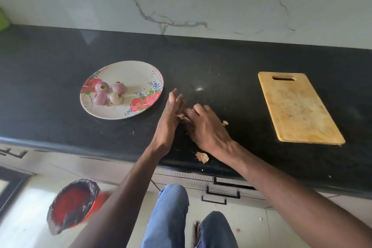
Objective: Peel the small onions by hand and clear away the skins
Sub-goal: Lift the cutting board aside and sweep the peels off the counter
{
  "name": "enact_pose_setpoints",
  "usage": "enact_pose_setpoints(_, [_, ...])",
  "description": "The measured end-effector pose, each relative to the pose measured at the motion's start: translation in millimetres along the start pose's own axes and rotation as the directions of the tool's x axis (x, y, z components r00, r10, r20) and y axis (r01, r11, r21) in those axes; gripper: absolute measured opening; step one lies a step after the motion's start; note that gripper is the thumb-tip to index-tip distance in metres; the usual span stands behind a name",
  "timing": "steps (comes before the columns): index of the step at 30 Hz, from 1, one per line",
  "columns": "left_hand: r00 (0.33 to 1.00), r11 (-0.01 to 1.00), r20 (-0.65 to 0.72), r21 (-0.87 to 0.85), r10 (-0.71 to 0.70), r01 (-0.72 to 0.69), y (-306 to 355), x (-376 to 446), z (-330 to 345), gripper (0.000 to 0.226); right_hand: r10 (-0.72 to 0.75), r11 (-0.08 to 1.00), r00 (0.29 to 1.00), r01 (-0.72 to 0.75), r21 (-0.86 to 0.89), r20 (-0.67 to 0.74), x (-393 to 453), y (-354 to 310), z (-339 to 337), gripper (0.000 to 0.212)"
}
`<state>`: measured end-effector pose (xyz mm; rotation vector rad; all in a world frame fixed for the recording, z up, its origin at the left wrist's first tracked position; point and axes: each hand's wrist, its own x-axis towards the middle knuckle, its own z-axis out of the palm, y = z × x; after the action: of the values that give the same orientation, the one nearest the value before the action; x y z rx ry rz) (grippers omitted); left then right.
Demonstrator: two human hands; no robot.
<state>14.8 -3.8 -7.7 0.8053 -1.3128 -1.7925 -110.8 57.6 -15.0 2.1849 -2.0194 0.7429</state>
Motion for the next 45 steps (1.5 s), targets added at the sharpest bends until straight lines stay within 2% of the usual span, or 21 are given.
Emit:
enact_pose_setpoints(4, [0.993,0.995,-0.07,-0.019,-0.095,0.094,17,-8,9,0.077,0.096,0.995,0.995,-0.095,-0.042,0.031,-3,-9,-11,0.018])
enact_pose_setpoints(9, [0.959,0.977,-0.194,0.009,-0.207,0.212,39,-11,26,0.036,0.18,0.983,0.953,-0.182,-0.014,0.245,6,-15,-30,0.017])
enact_pose_setpoints(11, [0.942,0.97,-0.241,0.002,-0.234,0.242,46,-8,30,0.031,0.277,0.95,0.904,-0.308,0.047,0.326,14,-15,-37,0.017])
enact_pose_setpoints(12, [0.935,0.967,-0.254,-0.013,-0.248,0.253,49,-6,31,0.03,0.359,0.903,0.862,-0.418,0.101,0.357,18,-16,-44,0.021])
enact_pose_setpoints(14, [0.92,0.961,-0.28,-0.072,-0.276,0.267,56,0,33,0.034,0.529,0.681,0.75,-0.654,0.329,0.397,27,-19,-55,0.029])
enact_pose_setpoints(15, [0.911,0.957,-0.291,-0.095,-0.291,0.275,60,2,34,0.041,0.609,0.539,0.7,-0.71,0.453,0.373,33,-17,-59,0.03])
enact_pose_setpoints(17, [0.899,0.95,-0.309,-0.151,-0.309,0.275,65,4,34,0.049,0.742,0.253,0.559,-0.745,0.618,0.37,43,-12,-63,0.031])
enact_pose_setpoints(19, [0.888,0.947,-0.343,-0.202,-0.307,0.249,69,4,32,0.046,0.766,-0.035,0.411,-0.742,0.669,0.495,50,-14,-70,0.026])
enact_pose_setpoints(20, [0.885,0.949,-0.36,-0.219,-0.296,0.229,71,3,30,0.044,0.743,-0.145,0.367,-0.728,0.671,0.559,53,-16,-72,0.021])
enact_pose_setpoints(22, [0.873,0.957,-0.412,-0.229,-0.262,0.179,80,-1,24,0.035,0.664,-0.267,0.352,-0.712,0.649,0.66,62,-26,-74,0.015])
enact_pose_setpoints(24, [0.856,0.971,-0.474,-0.206,-0.206,0.12,89,-11,14,0.025,0.577,-0.318,0.385,-0.707,0.632,0.72,70,-44,-74,0.013])
enact_pose_setpoints(26, [0.819,0.984,-0.554,-0.164,-0.149,0.068,100,-24,-1,0.027,0.5,-0.37,0.417,-0.689,0.623,0.759,76,-67,-67,0.012])
enact_pose_setpoints(28, [0.76,0.989,-0.64,-0.145,-0.114,0.027,108,-37,-19,0.033,0.438,-0.398,0.438,-0.688,0.606,0.785,81,-92,-60,0.012])
enact_pose_setpoints(33, [0.522,0.974,-0.845,-0.2,-0.116,-0.107,131,-79,-99,0.045,0.209,-0.408,0.487,-0.745,0.529,0.848,102,-185,-22,0.006])
enact_pose_setpoints(35, [0.402,0.971,-0.905,-0.202,-0.137,-0.124,128,-107,-151,0.048,0.092,-0.389,0.476,-0.791,0.472,0.874,108,-235,4,0.01])
enact_pose_setpoints(36, [0.33,0.966,-0.93,-0.219,-0.163,-0.14,125,-124,-184,0.048,0.036,-0.348,0.45,-0.831,0.433,0.892,113,-265,23,0.012])
enact_pose_setpoints(38, [0.242,0.94,-0.936,-0.3,-0.257,-0.161,117,-151,-231,0.046,-0.025,-0.26,0.395,-0.889,0.376,0.918,115,-308,55,0.007])
enact_pose_setpoints(41, [0.109,0.919,-0.923,-0.38,-0.369,-0.105,105,-190,-310,0.047,-0.058,-0.14,0.252,-0.96,0.242,0.966,117,-376,103,0.003])
enact_pose_setpoints(45, [0.059,0.867,-0.865,-0.497,-0.498,0.023,74,-222,-412,0.043,-0.022,-0.081,0.131,-0.988,0.129,0.991,128,-442,167,0.005])
